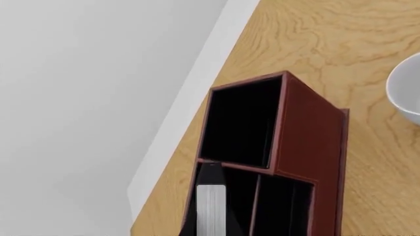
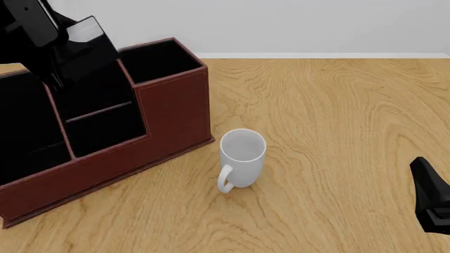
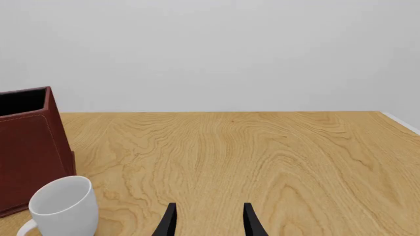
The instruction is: Pick up the book and place it in the front compartment of the caddy.
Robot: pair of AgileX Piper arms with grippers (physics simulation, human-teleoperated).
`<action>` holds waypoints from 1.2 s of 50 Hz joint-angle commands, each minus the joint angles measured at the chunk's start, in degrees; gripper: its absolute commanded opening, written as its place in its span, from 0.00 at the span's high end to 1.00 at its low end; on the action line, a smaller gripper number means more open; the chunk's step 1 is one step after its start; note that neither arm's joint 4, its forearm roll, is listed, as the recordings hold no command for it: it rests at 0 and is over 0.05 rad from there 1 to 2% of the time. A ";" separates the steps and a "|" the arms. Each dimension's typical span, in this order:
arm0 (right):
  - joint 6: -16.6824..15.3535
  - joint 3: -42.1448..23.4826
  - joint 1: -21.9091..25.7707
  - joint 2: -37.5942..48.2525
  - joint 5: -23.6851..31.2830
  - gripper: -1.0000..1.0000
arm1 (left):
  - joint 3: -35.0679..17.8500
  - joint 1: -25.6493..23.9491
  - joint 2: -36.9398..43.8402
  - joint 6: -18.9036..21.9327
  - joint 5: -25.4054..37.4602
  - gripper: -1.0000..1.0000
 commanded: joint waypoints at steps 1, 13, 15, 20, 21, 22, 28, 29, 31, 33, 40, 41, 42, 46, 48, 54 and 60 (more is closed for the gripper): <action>-0.02 0.00 0.01 -0.02 0.01 0.00 | 1.63 0.93 -0.79 1.23 -2.61 1.00; 0.00 0.00 0.00 0.00 0.00 0.00 | 4.28 3.24 1.36 1.41 -5.82 1.00; -0.02 0.00 0.01 0.01 -0.01 0.00 | 4.52 4.01 2.14 1.52 -6.70 1.00; 0.00 0.00 0.00 -0.04 0.02 0.00 | 5.27 4.52 2.84 1.38 -7.92 1.00; -0.01 0.00 -0.01 -0.03 0.02 0.00 | 5.41 4.49 2.96 1.28 -8.20 1.00; -0.01 0.00 0.00 -0.03 0.02 0.00 | 5.55 4.46 2.96 1.30 -8.30 1.00; -0.03 0.00 0.01 -0.02 0.01 0.00 | 6.51 4.63 3.60 0.84 -9.66 1.00; -0.02 0.00 -0.01 -0.01 0.00 0.00 | 6.77 4.63 3.68 0.82 -9.93 1.00; 0.02 0.00 0.00 0.02 -0.01 0.00 | 6.95 4.68 3.83 0.82 -10.54 1.00; 0.01 0.00 0.00 0.02 -0.01 0.00 | 6.91 4.78 4.08 0.63 -10.82 1.00; 0.00 0.00 0.01 -0.02 0.01 0.00 | 7.56 5.91 5.11 0.97 -12.44 1.00; -0.03 0.00 0.00 -0.04 0.02 0.00 | 7.32 6.29 5.41 0.97 -12.53 1.00; 0.00 0.00 0.00 -0.02 0.01 0.00 | 7.53 6.18 5.20 1.07 -12.68 1.00; 0.02 0.00 0.00 0.01 0.00 0.00 | 7.68 6.51 5.29 1.10 -13.23 1.00; -0.02 0.00 0.00 0.00 0.00 0.00 | 7.65 6.78 5.51 1.13 -13.47 1.00; -0.02 0.00 0.00 -0.03 0.02 0.00 | 8.18 6.99 5.75 1.54 -14.61 1.00; -0.01 0.00 0.01 0.00 0.00 0.00 | 8.41 6.71 5.82 1.29 -15.21 1.00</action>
